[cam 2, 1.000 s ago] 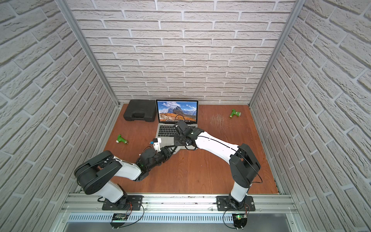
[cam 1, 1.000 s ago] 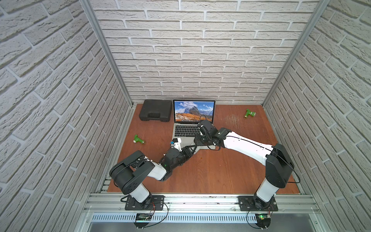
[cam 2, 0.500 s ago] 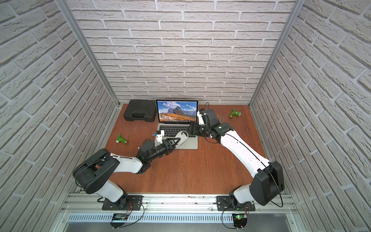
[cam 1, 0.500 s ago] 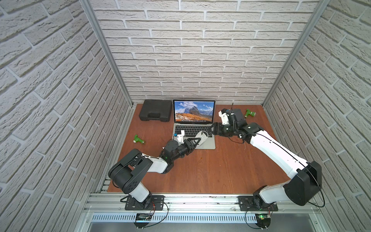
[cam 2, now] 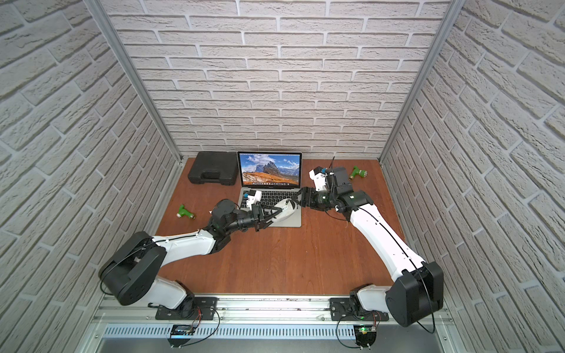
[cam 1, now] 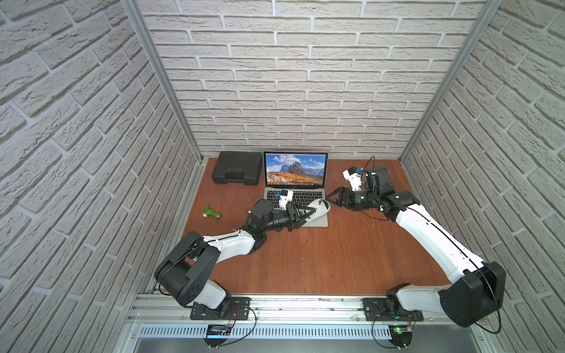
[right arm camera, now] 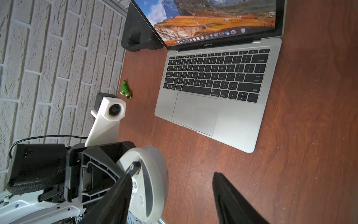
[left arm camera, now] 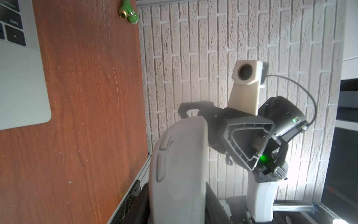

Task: Remove the wireless mouse receiver from the laptop
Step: Take out the USB plug from the mouse.

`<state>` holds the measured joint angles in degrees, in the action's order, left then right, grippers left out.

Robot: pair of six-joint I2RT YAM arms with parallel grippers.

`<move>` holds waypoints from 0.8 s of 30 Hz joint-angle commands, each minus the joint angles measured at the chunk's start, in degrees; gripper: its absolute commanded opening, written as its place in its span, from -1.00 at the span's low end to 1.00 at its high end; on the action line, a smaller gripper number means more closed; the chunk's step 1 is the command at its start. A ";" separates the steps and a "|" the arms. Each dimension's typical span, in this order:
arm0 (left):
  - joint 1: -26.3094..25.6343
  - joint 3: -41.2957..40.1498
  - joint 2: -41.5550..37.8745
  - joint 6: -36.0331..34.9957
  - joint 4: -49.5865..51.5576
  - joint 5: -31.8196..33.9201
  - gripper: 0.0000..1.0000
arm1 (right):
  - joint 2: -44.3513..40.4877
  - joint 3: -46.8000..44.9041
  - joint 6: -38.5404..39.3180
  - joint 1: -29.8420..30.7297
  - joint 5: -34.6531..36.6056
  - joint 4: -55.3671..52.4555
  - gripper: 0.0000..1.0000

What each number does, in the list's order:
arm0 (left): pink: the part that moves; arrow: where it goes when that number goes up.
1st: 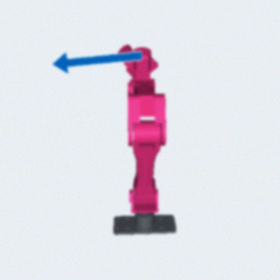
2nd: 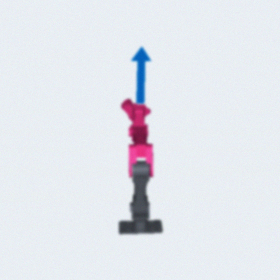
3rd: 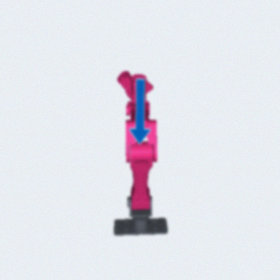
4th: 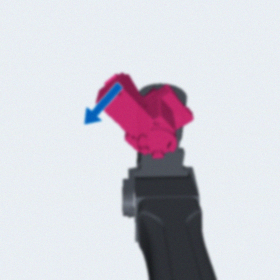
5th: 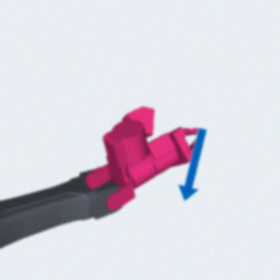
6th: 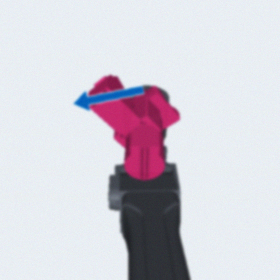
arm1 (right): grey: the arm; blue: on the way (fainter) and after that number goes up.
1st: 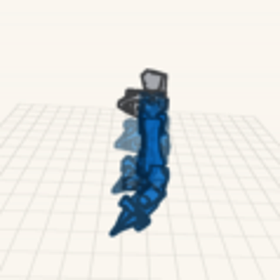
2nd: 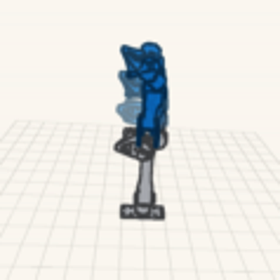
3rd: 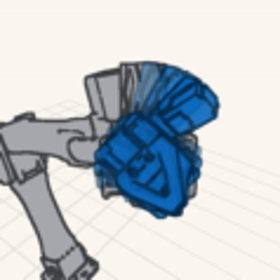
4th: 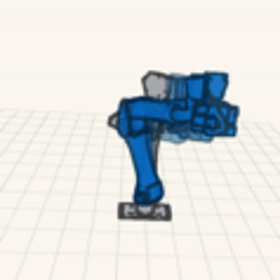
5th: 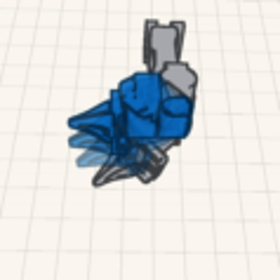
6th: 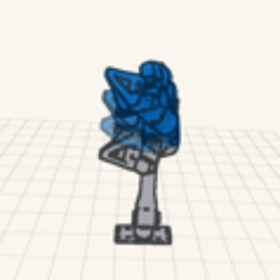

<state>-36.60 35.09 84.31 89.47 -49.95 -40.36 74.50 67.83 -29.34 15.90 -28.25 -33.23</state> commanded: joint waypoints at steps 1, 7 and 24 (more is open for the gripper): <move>0.52 2.85 -2.15 -4.29 7.86 -3.76 -1.00 | -3.12 2.12 4.98 -0.26 4.55 -2.53 0.30; 0.75 4.03 -4.65 -12.24 18.47 3.35 -1.00 | -1.68 8.79 3.16 5.22 19.23 -12.03 0.13; 1.88 5.90 8.37 -3.88 -0.59 -4.70 -1.00 | 11.67 26.19 12.82 16.50 31.00 -21.35 -0.14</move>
<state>-35.40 37.34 91.26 84.55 -43.03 -36.12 88.20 94.80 -24.45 34.30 5.34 -56.53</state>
